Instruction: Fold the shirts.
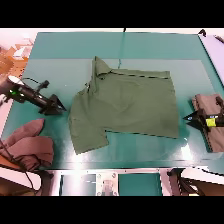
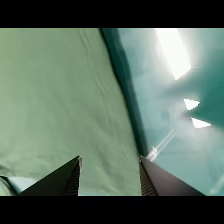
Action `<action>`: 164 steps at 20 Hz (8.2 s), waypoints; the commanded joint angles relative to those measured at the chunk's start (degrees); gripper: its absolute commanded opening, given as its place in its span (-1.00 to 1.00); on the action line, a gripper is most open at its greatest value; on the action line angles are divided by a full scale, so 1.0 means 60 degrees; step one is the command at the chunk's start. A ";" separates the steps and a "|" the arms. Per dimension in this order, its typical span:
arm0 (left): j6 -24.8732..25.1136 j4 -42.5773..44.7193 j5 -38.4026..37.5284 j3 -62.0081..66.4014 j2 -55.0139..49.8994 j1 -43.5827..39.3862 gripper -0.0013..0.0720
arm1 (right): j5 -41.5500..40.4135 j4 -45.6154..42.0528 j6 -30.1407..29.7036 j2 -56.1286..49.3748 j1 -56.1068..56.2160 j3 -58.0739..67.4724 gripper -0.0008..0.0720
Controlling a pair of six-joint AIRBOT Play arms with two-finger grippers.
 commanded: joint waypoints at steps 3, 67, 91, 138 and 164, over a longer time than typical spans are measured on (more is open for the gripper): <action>0.0412 -0.0255 0.1781 -0.0903 -0.0033 -0.1311 0.43 | -0.0951 -0.0182 -0.0266 0.0087 -0.0106 -0.1359 0.37; 0.2634 -0.5297 0.8408 0.2342 0.0051 -0.1628 -0.89 | -0.4714 0.3836 0.0554 -0.5632 0.4827 0.8025 -0.93; 0.0051 0.0000 0.4390 0.2273 -0.0885 -0.1759 -0.89 | 0.0157 -0.0135 0.1876 -0.5876 0.4524 0.7989 -0.93; 0.0375 -0.4360 0.6211 -0.8317 0.6368 -0.2379 -0.89 | -0.6200 0.3228 0.2583 0.2514 0.4980 -0.4940 -0.93; -0.0958 -0.0834 0.3836 0.1359 0.2838 -0.2353 -0.89 | -0.4033 0.1082 0.3042 -0.0051 0.5315 0.2452 -0.93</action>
